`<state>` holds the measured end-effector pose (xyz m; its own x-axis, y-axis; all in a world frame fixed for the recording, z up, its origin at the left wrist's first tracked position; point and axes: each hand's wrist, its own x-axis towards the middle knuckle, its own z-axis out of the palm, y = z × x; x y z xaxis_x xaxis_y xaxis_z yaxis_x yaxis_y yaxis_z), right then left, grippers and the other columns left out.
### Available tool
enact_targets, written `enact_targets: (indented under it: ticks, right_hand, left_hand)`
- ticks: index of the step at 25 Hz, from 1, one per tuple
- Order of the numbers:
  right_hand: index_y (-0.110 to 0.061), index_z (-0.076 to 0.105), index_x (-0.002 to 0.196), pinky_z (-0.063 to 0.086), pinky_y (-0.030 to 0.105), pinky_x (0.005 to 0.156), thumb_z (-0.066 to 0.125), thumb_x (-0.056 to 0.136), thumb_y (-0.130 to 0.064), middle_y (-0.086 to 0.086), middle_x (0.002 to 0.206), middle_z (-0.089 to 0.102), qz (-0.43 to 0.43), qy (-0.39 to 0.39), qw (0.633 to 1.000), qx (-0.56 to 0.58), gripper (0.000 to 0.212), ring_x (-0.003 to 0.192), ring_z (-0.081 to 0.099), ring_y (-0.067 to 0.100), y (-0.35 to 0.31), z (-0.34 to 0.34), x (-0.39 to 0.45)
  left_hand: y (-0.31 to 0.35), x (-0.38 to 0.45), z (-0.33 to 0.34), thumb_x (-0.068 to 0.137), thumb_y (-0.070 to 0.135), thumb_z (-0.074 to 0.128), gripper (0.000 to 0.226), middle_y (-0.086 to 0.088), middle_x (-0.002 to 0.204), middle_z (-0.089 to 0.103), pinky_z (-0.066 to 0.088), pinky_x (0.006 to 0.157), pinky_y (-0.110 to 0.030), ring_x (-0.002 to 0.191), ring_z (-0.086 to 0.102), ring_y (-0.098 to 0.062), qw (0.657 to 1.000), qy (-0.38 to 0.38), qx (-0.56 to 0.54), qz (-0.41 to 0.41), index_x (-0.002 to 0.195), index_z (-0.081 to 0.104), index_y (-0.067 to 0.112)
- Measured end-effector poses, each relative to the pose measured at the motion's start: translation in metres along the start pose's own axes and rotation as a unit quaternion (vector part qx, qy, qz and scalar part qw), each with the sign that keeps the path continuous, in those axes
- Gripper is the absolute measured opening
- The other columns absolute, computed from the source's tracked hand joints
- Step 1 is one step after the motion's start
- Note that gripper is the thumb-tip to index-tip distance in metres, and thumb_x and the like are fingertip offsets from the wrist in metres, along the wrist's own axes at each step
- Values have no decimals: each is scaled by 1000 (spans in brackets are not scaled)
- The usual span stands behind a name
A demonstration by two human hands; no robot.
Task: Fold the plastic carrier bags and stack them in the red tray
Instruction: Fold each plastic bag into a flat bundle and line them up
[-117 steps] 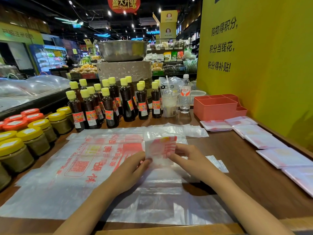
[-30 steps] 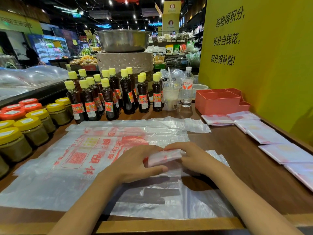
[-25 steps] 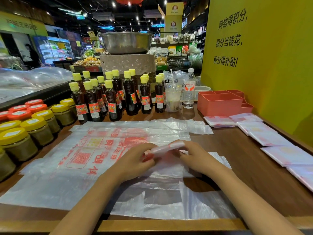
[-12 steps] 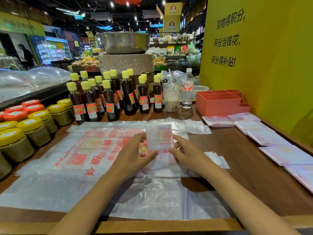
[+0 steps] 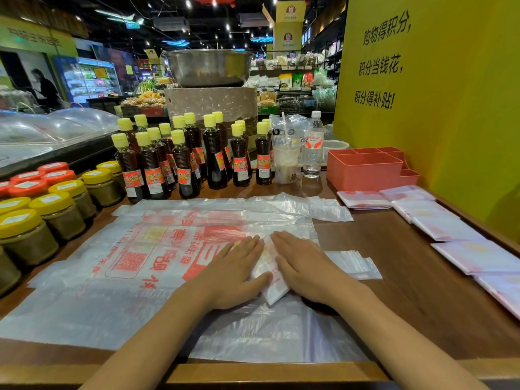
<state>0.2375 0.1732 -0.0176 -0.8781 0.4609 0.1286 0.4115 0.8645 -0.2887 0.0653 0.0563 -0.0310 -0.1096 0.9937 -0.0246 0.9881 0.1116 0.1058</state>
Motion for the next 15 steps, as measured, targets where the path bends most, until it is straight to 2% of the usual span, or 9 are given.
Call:
enact_targets:
  ticks: [3, 11, 13, 15]
  right_hand:
    - [-20, 10, 162, -3, 37, 124, 20, 109, -35, -8, 168, 6, 7, -62, 997, -51, 55, 154, 0, 6, 0, 6, -1]
    - [-21, 4, 162, -9, 45, 124, 15, 109, -39, -8, 169, -2, 16, -87, 992, -86, 57, 154, -7, 7, 1, 8, 1]
    - [-24, 9, 162, -8, 44, 124, 17, 108, -41, -9, 169, 3, 21, -69, 995, -70, 57, 154, -4, 9, 1, 10, 1]
    - [-27, 24, 159, 2, 42, 124, 19, 102, -51, -6, 165, 22, 26, 2, 998, -55, 61, 153, 13, 12, 6, 11, 0]
  left_hand:
    - [2, 0, -2, 100, 63, 18, 75, 9, 165, -16, -12, 122, -30, 149, -17, -3, 1000, -20, 4, -6, 159, -9, 26]
    - [5, 0, -7, 102, 61, 19, 73, 8, 165, -15, -12, 121, -28, 150, -15, -3, 999, -38, 0, -11, 158, -10, 25]
    - [6, -1, -6, 102, 61, 19, 73, 7, 166, -12, -11, 121, -29, 151, -13, -4, 1000, -30, 0, -9, 159, -8, 25]
    - [7, -3, -3, 101, 62, 20, 74, 6, 167, -5, -8, 123, -30, 152, -6, -6, 1000, 7, -1, -9, 160, -1, 24]
